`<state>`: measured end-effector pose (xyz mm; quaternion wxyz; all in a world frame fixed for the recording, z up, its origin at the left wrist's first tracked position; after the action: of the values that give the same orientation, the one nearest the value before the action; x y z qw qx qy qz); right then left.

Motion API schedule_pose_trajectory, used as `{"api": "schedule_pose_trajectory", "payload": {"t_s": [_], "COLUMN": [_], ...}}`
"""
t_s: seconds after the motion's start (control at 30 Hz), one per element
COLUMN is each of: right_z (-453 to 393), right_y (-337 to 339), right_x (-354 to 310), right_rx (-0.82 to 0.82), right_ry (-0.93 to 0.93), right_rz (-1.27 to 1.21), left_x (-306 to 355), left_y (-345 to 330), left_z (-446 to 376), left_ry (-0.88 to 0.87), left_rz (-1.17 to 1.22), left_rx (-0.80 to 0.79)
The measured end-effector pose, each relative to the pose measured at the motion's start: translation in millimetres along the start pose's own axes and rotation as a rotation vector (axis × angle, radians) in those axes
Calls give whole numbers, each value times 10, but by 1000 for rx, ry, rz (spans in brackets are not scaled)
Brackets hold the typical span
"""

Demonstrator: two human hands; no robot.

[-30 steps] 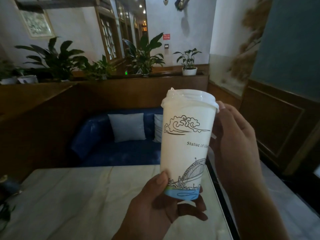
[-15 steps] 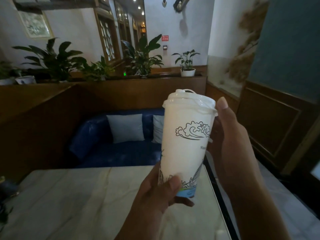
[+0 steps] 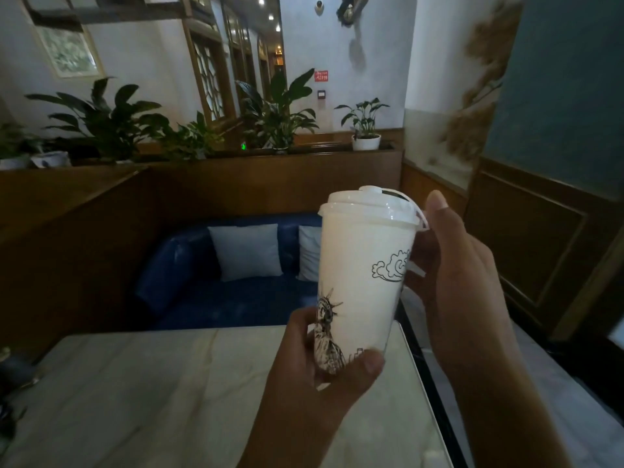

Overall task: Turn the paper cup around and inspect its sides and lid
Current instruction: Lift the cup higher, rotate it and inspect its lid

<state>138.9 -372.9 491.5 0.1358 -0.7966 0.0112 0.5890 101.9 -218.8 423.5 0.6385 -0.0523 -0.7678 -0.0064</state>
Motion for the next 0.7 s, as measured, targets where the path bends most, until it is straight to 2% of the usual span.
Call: {"api": "schedule_pose_trajectory", "payload": {"t_s": [0.2,0.7], "right_z": [13,-153], "right_y": [-87,-29], "right_x": [-102,-5], "right_rx": [-104,-107], "right_ry": [33,3], "right_rz": [15,-14], "left_x": [23,51], "left_y": [-26,-9], "left_z": [-5,-47], "left_ry": [-40,-123], "left_rz": [-156,-194], "left_rx": [39,76]}}
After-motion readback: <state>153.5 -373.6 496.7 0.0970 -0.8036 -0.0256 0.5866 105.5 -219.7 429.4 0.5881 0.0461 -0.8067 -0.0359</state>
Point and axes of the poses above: each hand's wrist, its own z-axis away from the middle knuckle, its own y-axis out of the back of the hand, x = y × z, the point moved 5 cm from there along -z, towards the middle knuckle, and after that the axes turned 2 degrees about y, right-handed, at the moved point
